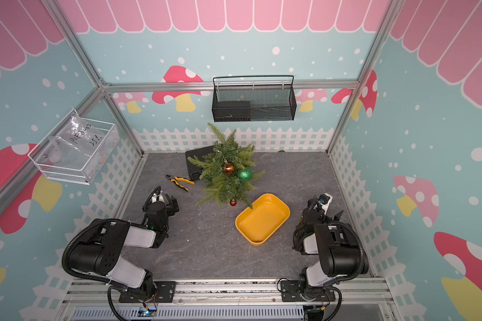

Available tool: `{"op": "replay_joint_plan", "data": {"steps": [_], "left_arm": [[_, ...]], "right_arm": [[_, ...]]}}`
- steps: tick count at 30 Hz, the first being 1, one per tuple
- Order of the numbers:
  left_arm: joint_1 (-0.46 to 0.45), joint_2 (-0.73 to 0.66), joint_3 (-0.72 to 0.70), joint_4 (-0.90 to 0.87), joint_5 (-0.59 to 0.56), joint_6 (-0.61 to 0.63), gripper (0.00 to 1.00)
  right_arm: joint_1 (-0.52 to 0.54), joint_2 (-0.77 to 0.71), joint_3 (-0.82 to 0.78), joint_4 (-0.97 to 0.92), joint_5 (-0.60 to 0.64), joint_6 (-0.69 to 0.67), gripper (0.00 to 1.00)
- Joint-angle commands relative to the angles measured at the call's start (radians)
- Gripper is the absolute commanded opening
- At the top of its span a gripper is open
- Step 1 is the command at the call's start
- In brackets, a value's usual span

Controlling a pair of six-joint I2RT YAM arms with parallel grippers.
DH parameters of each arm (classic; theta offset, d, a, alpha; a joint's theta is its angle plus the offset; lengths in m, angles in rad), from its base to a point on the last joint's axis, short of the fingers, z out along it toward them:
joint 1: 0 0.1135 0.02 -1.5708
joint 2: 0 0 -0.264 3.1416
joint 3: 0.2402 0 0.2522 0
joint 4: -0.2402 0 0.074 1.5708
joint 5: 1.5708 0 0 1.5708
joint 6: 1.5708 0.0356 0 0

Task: Decorate the small christmas tree with ornaments
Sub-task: Reset both arms

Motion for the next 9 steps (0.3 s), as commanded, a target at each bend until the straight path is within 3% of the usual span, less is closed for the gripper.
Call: {"op": "replay_joint_plan", "data": {"steps": [1,3,9], "left_arm": [[0.011,-0.032,0.051,0.030,0.021,0.026,0.99],[0.007,-0.006,0.039,0.100,0.009,0.048,0.99],[0.008,-0.023,0.046,0.055,0.013,0.032,0.99]], "right_arm": [[0.018,-0.011,0.011,-0.009,-0.042,-0.034,1.00],[0.021,0.010,-0.001,0.050,-0.037,-0.048,1.00],[0.007,0.008,0.018,0.008,-0.094,-0.049,1.00]]}}
